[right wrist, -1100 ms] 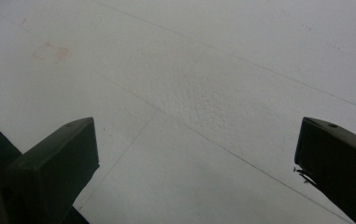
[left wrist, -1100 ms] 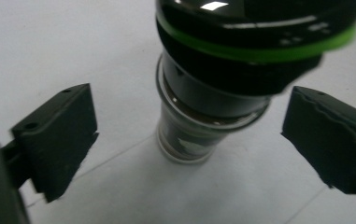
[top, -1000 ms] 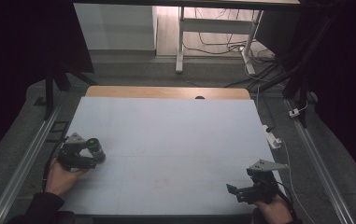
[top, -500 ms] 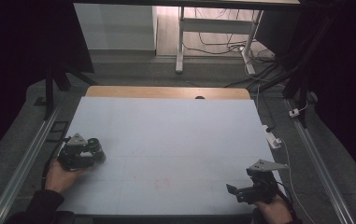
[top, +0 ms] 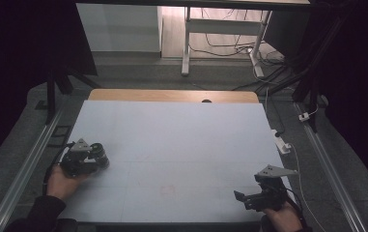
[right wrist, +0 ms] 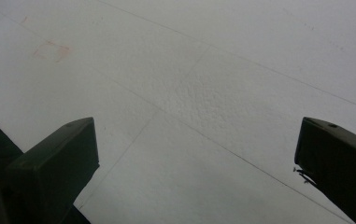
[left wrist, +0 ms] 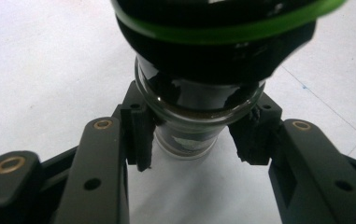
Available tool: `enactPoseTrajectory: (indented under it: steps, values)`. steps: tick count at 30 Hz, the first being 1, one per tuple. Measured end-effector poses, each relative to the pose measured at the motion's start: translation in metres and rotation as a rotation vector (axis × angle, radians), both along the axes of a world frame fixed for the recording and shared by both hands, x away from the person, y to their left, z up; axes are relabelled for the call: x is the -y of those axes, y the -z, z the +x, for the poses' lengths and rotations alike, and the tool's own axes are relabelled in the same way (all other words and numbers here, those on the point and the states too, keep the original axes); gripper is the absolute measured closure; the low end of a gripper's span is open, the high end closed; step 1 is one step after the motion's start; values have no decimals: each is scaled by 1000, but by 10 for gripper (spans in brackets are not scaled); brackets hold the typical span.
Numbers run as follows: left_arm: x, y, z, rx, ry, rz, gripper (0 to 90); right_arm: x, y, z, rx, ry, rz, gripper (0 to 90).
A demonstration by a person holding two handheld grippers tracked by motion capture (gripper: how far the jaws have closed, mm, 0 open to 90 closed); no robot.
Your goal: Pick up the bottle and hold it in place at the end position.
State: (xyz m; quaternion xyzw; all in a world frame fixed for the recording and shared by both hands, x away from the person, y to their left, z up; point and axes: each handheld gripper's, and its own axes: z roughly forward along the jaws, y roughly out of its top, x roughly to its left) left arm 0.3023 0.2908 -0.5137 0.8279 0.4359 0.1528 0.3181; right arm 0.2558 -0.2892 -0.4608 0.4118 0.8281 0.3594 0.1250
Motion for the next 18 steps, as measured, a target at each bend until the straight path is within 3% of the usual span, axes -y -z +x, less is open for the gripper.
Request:
enactPoseTrajectory:
  steps: [7,14,18]
  values:
    - [4,-4,0,9,1,12,537,0,0,0,-2,1,2,0]
    - [8,-13,2,10,-8,-41,538,0,0,0,-2,1,0,0]
    - [14,-18,4,20,-7,-32,537,0,0,1,-3,2,1,0]
